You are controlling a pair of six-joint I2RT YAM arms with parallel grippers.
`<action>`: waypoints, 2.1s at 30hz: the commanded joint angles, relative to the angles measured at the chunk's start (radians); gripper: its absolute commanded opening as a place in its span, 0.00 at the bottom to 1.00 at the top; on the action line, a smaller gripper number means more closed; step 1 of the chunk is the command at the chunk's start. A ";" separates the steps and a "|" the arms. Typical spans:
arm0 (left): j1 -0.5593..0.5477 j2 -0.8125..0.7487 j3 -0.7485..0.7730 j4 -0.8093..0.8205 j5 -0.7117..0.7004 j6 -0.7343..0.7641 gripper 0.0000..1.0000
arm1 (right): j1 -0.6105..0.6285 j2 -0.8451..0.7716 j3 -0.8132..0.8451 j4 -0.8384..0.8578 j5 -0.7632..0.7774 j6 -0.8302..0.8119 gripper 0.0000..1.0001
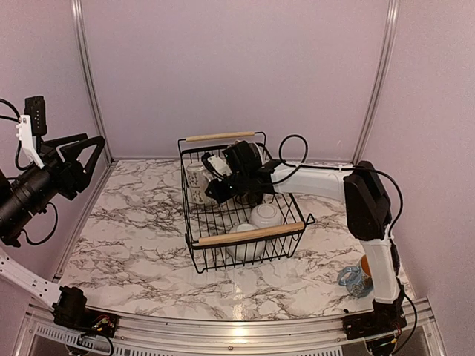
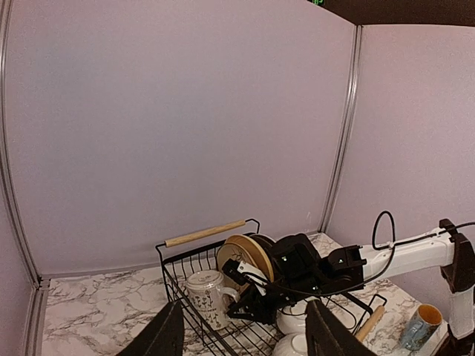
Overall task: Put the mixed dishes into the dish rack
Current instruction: Turn the cup upside down over the dish rack.
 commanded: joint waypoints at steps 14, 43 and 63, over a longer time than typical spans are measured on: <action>0.004 -0.014 0.012 -0.025 0.030 -0.017 0.58 | -0.002 0.040 0.048 0.070 -0.044 0.046 0.27; 0.004 0.001 0.022 -0.023 0.024 -0.016 0.60 | 0.011 -0.089 -0.071 0.060 -0.132 0.158 0.56; 0.033 0.163 0.149 -0.253 -0.096 -0.146 0.65 | 0.011 -0.319 -0.133 0.062 -0.252 0.038 0.47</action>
